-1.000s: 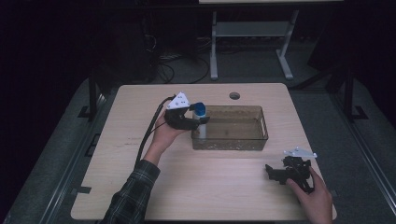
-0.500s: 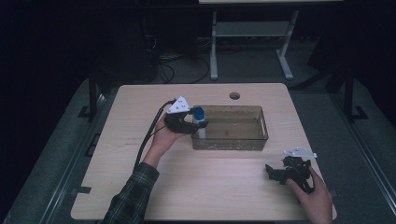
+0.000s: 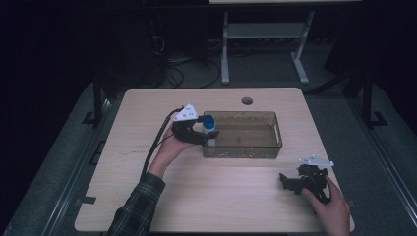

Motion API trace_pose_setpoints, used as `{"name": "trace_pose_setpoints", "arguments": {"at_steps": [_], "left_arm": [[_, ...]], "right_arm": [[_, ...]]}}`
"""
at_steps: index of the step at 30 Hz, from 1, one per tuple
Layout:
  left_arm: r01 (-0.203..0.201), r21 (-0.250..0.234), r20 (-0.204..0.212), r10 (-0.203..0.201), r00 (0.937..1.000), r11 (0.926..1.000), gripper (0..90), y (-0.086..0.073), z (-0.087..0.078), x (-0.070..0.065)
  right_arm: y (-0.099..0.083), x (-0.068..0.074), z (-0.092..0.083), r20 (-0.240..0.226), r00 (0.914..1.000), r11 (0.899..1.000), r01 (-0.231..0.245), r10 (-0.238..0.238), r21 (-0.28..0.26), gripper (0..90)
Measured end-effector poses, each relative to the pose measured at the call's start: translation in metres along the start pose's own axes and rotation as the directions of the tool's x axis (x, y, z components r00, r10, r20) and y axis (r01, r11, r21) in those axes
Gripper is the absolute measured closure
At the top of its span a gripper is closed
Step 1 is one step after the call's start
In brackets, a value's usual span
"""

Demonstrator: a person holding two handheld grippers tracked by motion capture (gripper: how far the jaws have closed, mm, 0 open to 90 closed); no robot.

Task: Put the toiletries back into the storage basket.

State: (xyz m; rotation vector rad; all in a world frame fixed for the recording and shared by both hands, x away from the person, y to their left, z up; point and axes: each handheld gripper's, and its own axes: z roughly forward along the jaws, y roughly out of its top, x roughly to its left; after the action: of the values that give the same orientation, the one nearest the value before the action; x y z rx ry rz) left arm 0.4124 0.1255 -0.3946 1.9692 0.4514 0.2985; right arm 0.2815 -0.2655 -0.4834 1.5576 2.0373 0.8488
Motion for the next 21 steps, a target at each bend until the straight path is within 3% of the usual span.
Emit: {"name": "trace_pose_setpoints", "arguments": {"at_steps": [7, 21], "left_arm": [[0.025, 0.007, -0.01, -0.025, 0.9996, 0.9997, 13.6, 0.0, -0.005, 0.002], [0.041, 0.037, -0.064, -0.039, 0.9972, 0.9985, 13.3, -0.01, -0.039, -0.002]], "right_arm": [[0.0, 0.0, 0.0, 0.0, 1.0, 1.0, -0.001, 0.001, 0.001, 0.0], [0.0, 0.0, 0.0, 0.001, 1.0, 1.0, 0.0, 0.0, 0.0, 0.0]]}}
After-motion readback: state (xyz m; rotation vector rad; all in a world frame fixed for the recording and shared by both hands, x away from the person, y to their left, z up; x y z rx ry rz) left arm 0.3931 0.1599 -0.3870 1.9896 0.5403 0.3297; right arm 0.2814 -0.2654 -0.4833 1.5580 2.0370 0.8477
